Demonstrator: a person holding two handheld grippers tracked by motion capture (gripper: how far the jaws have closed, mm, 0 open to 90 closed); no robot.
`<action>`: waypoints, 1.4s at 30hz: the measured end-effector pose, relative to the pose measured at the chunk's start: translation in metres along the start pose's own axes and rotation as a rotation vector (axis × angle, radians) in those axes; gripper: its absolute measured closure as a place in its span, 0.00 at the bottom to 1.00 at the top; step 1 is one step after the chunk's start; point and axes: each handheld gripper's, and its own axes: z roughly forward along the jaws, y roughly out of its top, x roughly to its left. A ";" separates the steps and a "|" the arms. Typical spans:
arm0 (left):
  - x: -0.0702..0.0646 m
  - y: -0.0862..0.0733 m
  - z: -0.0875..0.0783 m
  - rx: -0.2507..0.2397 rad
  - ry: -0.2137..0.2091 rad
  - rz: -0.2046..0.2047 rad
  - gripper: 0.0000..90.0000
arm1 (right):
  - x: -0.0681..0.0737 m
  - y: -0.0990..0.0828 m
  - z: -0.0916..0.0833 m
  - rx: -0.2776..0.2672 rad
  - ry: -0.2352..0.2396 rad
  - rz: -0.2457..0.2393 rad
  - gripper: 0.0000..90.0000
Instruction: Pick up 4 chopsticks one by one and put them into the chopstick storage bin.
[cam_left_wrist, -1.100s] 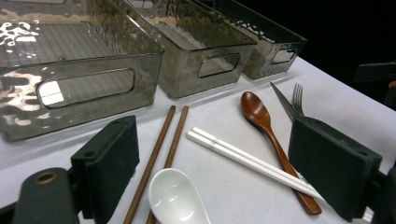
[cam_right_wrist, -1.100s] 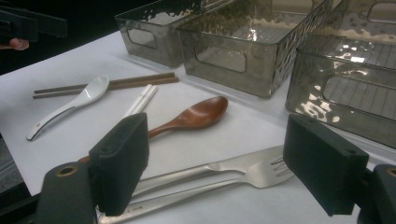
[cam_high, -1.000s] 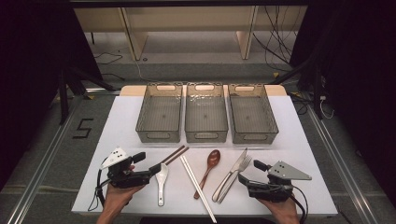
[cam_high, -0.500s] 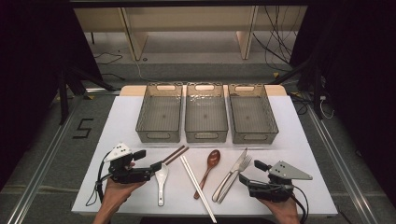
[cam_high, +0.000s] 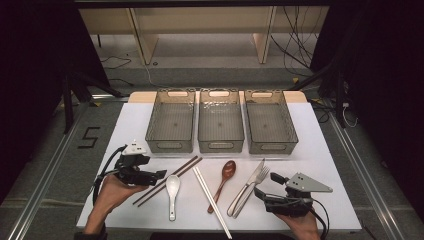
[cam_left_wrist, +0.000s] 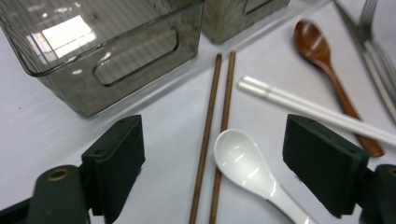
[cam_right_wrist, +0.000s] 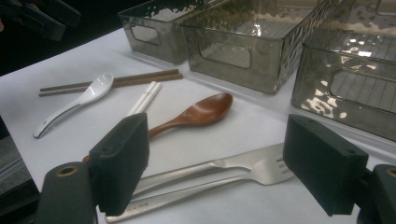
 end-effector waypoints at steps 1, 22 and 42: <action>0.002 0.000 0.002 0.019 0.004 0.000 0.24 | 0.000 0.000 0.000 0.001 0.001 0.002 0.26; 0.019 -0.008 0.045 0.339 0.015 0.029 0.52 | 0.001 0.001 0.001 0.018 0.021 0.006 0.27; 0.011 -0.009 0.066 0.438 -0.018 0.107 0.79 | 0.000 0.001 0.003 0.025 0.025 0.012 0.27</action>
